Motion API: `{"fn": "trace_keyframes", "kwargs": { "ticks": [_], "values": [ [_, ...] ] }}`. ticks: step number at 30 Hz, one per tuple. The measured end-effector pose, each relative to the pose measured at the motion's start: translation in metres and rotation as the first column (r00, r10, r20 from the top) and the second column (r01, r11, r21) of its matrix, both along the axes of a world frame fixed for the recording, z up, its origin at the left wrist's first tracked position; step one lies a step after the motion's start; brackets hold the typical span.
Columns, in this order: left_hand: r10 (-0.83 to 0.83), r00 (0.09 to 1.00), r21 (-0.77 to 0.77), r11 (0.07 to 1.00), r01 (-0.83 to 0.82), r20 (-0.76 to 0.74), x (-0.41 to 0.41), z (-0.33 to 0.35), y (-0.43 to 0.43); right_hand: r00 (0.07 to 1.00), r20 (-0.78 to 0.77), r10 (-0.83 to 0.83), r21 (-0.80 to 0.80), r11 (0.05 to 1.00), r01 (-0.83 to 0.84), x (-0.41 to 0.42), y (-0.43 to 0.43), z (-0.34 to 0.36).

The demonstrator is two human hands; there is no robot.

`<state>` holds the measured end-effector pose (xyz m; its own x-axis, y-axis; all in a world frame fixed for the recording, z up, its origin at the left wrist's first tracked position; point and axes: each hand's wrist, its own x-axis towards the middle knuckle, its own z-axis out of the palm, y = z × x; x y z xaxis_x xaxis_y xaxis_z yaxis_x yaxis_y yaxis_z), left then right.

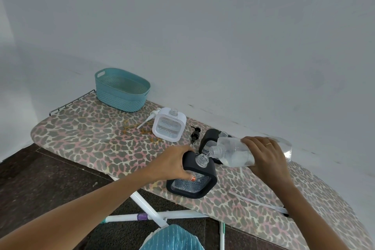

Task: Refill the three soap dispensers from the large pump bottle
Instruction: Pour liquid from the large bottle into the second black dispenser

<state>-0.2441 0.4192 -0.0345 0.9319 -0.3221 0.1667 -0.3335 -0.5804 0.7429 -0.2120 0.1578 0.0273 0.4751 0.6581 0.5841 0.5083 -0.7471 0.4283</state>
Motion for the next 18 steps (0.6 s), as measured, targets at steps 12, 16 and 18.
{"fn": "trace_keyframes", "kwargs": {
  "ticks": [12,16,18],
  "values": [
    [0.007,1.0,-0.013,1.0,-0.007,0.002,0.0003,-0.0002,-0.0015,1.0,-0.012,-0.006,-0.011,1.0,0.006,-0.0027,-0.0017,0.004],
    [-0.001,1.0,-0.009,1.0,0.001,0.004,-0.0003,0.0,-0.0018,1.0,-0.019,0.002,-0.008,1.0,-0.003,-0.003,-0.0023,0.0036],
    [-0.001,1.0,-0.008,1.0,0.001,0.005,-0.0006,0.0001,-0.0018,1.0,-0.012,0.01,-0.008,1.0,-0.01,-0.0026,-0.0023,0.0036]
  ]
}}
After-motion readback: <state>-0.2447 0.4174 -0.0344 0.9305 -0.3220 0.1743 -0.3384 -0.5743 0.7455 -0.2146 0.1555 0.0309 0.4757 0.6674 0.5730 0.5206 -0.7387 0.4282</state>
